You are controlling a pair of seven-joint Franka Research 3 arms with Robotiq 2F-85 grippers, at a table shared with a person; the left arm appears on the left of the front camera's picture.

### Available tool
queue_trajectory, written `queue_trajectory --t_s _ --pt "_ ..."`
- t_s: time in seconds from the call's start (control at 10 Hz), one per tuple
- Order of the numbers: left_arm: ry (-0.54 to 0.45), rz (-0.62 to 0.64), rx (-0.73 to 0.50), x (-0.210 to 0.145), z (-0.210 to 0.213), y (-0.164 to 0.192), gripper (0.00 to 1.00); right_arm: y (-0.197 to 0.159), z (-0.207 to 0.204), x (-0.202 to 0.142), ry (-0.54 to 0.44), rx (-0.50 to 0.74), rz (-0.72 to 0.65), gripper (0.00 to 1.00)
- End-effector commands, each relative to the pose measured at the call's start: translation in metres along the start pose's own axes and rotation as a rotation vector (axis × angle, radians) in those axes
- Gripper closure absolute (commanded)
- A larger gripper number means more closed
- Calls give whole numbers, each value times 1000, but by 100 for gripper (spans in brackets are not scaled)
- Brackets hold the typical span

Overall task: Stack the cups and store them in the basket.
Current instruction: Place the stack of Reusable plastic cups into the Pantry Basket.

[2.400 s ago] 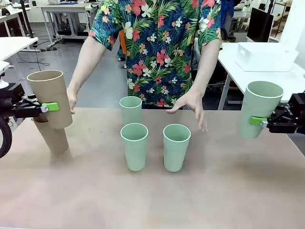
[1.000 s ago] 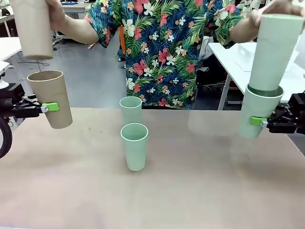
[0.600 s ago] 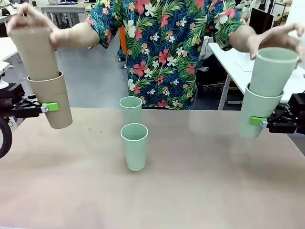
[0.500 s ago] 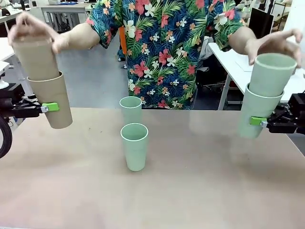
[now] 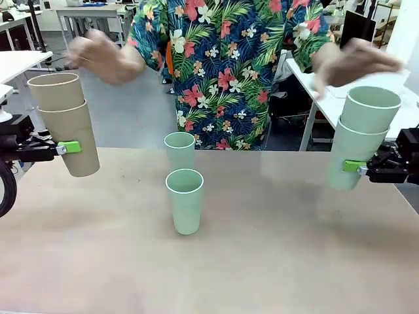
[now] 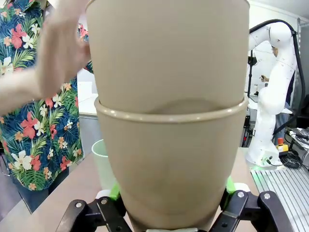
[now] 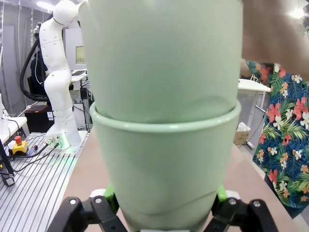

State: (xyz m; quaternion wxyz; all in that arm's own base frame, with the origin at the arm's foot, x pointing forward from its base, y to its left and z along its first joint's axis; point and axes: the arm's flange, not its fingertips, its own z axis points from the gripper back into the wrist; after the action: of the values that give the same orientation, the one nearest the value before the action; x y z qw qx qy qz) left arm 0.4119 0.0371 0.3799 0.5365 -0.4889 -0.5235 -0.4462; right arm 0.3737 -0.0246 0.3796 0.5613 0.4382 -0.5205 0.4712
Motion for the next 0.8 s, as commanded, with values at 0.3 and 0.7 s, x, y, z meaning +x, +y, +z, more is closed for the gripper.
queue_trajectory --t_s 0.3,0.7 --pt "-2 -5 -2 2 0 -1 15 0 1 2 1 -2 11 15" --pt "-2 -5 -2 2 0 -1 15 0 1 2 1 -2 11 15"
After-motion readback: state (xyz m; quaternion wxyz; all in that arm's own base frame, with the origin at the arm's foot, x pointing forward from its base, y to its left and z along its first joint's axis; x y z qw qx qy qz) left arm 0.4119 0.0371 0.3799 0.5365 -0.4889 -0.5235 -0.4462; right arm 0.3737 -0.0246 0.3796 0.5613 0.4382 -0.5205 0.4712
